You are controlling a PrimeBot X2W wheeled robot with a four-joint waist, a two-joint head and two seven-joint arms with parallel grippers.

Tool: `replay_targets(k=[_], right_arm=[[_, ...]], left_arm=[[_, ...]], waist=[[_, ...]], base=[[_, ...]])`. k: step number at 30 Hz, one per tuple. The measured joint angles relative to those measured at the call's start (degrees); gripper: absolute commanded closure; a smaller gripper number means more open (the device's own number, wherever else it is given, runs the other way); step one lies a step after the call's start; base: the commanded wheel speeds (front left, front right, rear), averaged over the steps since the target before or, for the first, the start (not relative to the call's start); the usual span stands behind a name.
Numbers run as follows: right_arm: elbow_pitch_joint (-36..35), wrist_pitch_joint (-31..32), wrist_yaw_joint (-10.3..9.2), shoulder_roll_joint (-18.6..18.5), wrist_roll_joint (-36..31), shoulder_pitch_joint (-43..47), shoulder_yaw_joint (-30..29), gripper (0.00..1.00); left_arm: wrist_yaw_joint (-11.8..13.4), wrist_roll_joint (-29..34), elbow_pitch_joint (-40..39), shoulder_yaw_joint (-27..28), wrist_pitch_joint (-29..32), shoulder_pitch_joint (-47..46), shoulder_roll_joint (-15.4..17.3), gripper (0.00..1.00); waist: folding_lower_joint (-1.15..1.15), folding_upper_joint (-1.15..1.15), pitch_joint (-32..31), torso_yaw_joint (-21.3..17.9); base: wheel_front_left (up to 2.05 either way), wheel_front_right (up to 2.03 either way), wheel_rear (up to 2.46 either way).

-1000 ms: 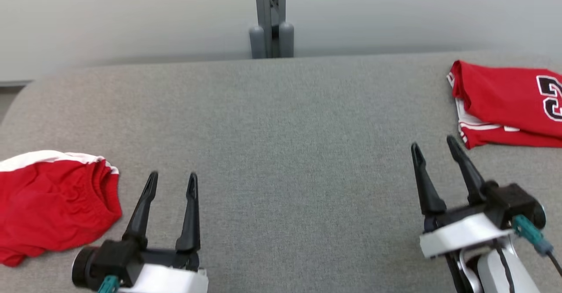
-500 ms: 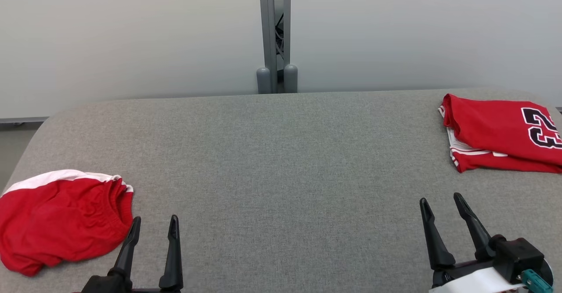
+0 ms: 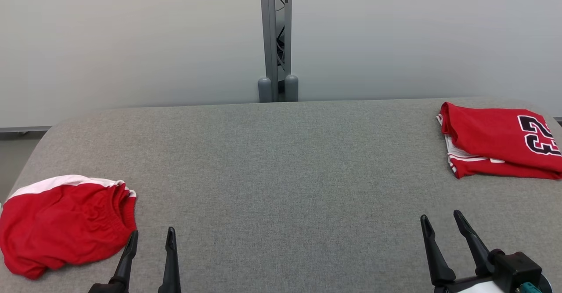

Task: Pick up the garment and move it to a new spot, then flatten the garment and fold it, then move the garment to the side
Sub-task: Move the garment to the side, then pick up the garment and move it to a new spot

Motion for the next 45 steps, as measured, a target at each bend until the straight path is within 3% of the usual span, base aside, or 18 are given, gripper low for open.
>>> replay_targets(k=[19, 29, 45], right_arm=[[0.2, 0.0, 0.0, 0.0, 0.0, 0.7, -0.1, 0.0], [0.4, 0.0, 0.0, 0.0, 0.3, 0.7, 1.2, 0.0], [0.8, 0.0, 0.0, 0.0, 1.7, 0.6, 3.4, 0.0]], left_arm=[[0.0, 1.1, 1.1, -0.2, 0.0, 0.0, 0.0, 0.0], [0.0, 1.3, 0.8, -0.8, 0.0, -0.2, 0.0, 0.0], [0.0, 2.2, 0.4, -0.7, 0.0, -0.5, 0.0, 0.0]], waist=[[0.0, 0.0, 0.2, 0.7], [0.0, 0.0, 0.5, 2.9], [0.0, 0.0, 0.5, 13.9]], base=[[0.0, 0.0, 0.0], [0.0, 0.0, 0.0], [0.0, 0.0, 0.0]])
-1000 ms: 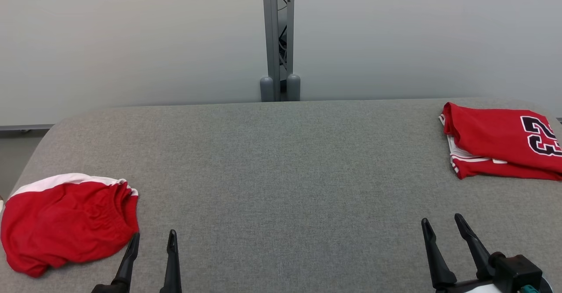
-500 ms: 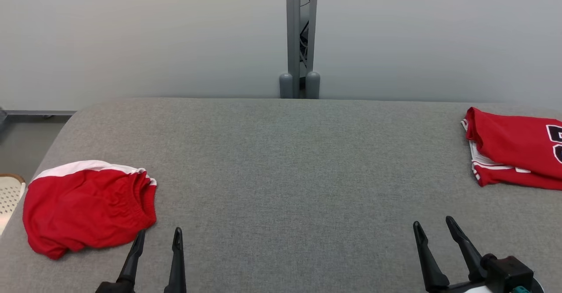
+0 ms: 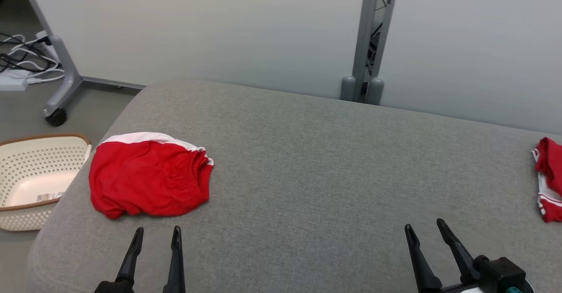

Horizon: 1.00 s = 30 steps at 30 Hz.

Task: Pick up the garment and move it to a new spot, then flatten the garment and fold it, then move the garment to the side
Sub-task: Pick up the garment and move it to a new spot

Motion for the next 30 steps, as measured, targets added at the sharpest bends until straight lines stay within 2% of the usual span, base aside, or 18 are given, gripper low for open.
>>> replay_targets(k=[11, 23, 27, 30], right_arm=[[0.3, 0.0, 0.0, 0.0, 0.5, -0.3, 0.2, 0.0], [0.6, 0.0, 0.0, 0.0, 0.6, -0.7, 0.8, 0.0], [0.8, 0.0, 0.0, 0.0, 0.0, -0.8, 1.0, 0.0], [1.0, 0.0, 0.0, 0.0, -1.9, -2.1, 1.5, 0.0]], left_arm=[[-0.6, 0.9, -0.4, 1.0, 0.0, 0.0, 0.0, 0.0], [-0.7, -0.9, -1.1, 0.6, 0.0, 0.0, 0.0, 0.0], [-1.2, -6.6, -0.5, 0.1, 0.0, -0.9, 0.0, 0.0], [-2.1, -10.1, 2.0, -0.5, 0.0, -6.9, 0.1, 0.0]], waist=[[0.0, 0.0, 0.2, 7.3], [0.0, 0.0, 0.9, 9.6], [0.0, 0.0, 1.7, 9.5], [0.0, 0.0, 3.8, 9.1]], base=[[0.0, 0.0, 0.0], [0.0, 0.0, 0.0], [0.0, 0.0, 0.0], [0.0, 0.0, 0.0]])
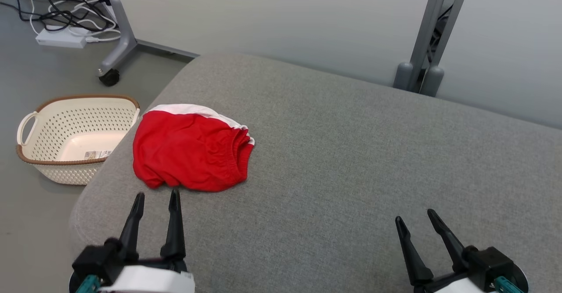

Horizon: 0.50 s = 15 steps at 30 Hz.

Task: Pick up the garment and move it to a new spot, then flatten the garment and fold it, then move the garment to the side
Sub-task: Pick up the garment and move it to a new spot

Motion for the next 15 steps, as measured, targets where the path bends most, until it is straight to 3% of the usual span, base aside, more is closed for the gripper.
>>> replay_targets(k=[9, 15], right_arm=[[1.1, 0.0, 0.0, -2.3, -3.7, -6.6, 0.4, 0.0], [1.4, 0.0, 0.0, -3.2, -4.6, -9.8, 0.9, 0.0]], left_arm=[[-3.3, -5.7, 13.8, -1.3, 0.2, -18.4, 0.1, 0.0], [-3.6, -6.5, 23.8, -0.6, 4.6, -29.3, 2.2, 0.0]], waist=[[0.0, 0.0, 9.1, -2.4], [0.0, 0.0, 14.7, -5.2]], base=[[0.0, 0.0, 0.0], [0.0, 0.0, 0.0]])
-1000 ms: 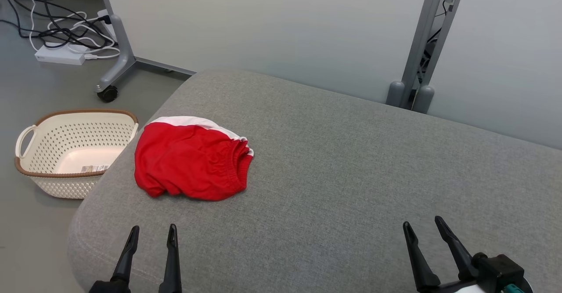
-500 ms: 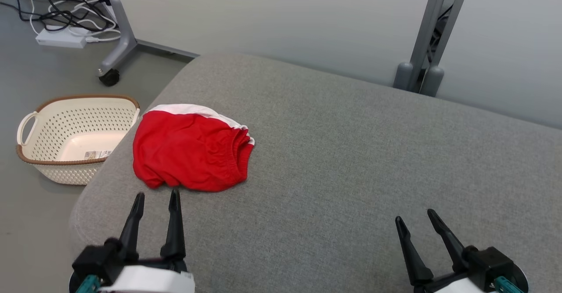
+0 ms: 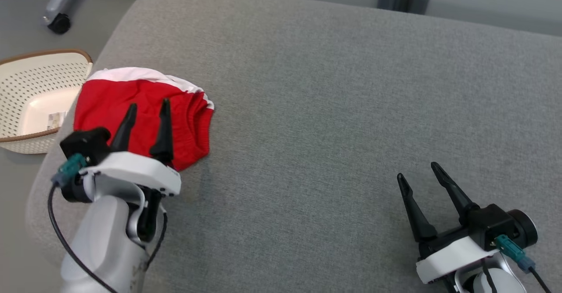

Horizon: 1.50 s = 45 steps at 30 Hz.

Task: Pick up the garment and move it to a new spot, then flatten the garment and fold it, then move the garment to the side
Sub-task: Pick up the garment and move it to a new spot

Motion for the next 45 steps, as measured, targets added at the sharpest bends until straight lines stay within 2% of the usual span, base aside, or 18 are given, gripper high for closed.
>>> replay_targets(k=[6, 7, 9, 13, 19, 24, 25, 30, 39, 45], right_arm=[[0.2, 0.0, 0.0, -0.6, -0.5, -1.7, -0.2, 0.0], [0.3, 0.0, 0.0, -0.9, -0.6, -2.0, -0.2, 0.0], [0.5, 0.0, 0.0, -1.1, -0.6, -2.4, -0.1, 0.0], [0.2, 0.0, 0.0, -1.4, -0.6, -4.0, 0.3, 0.0], [-0.1, -0.1, 0.01, -1.4, -1.1, -6.6, 1.3, 0.0], [-0.3, -0.3, 0.01, -1.1, -1.2, -8.1, 1.6, 0.0], [-0.4, -0.3, 0.01, -1.0, -1.2, -8.3, 1.6, 0.0], [-0.1, -0.3, 0.01, -1.1, -1.3, -8.7, 1.8, 0.0], [2.1, -0.2, 0.01, -1.2, -0.2, -9.9, 2.8, 0.0], [3.4, 0.0, 0.0, 0.4, 1.4, -8.6, 3.8, 0.0]], left_arm=[[1.0, -1.2, 8.2, 1.1, 5.7, -9.0, 1.9, 0.0], [1.3, -1.8, 11.6, 1.2, 9.4, -12.0, 2.4, 0.0], [0.7, -3.3, 14.5, 1.3, 13.6, -14.7, 2.5, 0.0], [0.7, -3.6, 18.9, 1.4, 17.7, -20.1, 4.5, 0.0], [0.1, -2.9, 25.6, -1.1, 25.9, -24.3, 6.1, 0.0], [-1.0, -2.0, 27.5, -2.3, 26.8, -26.3, 7.5, 0.0], [-1.8, -1.8, 27.6, -2.8, 26.5, -26.4, 7.6, 1.0], [-3.8, -2.7, 27.3, -3.1, 24.7, -26.2, 7.1, 1.0], [-5.4, -4.3, 20.2, -3.0, 8.6, -24.5, 7.0, 1.0], [-5.6, -4.2, 13.4, -7.5, 3.2, -22.9, 8.7, 1.0]], waist=[[0.0, 0.0, 3.7, -2.5], [0.0, 0.0, 5.1, -3.3], [0.0, 0.0, 6.4, -3.8], [0.0, 0.0, 9.0, -4.7], [0.0, 0.0, 12.2, -5.7], [0.0, 0.0, 13.7, -6.5], [0.0, 0.0, 13.8, -6.6], [0.0, 0.0, 13.7, -6.8], [0.0, 0.0, 10.9, -7.0], [0.0, 0.0, 7.0, -7.7]], base=[[0.0, 0.0, 0.0], [0.0, 0.0, 0.0], [0.0, 0.0, 0.0], [0.0, 0.0, 0.0], [0.0, 0.0, 0.0], [0.0, 0.0, 0.0], [0.0, 0.0, 0.0], [0.0, 0.0, 0.0], [0.0, 0.0, 0.0], [0.0, 0.0, 0.0]])
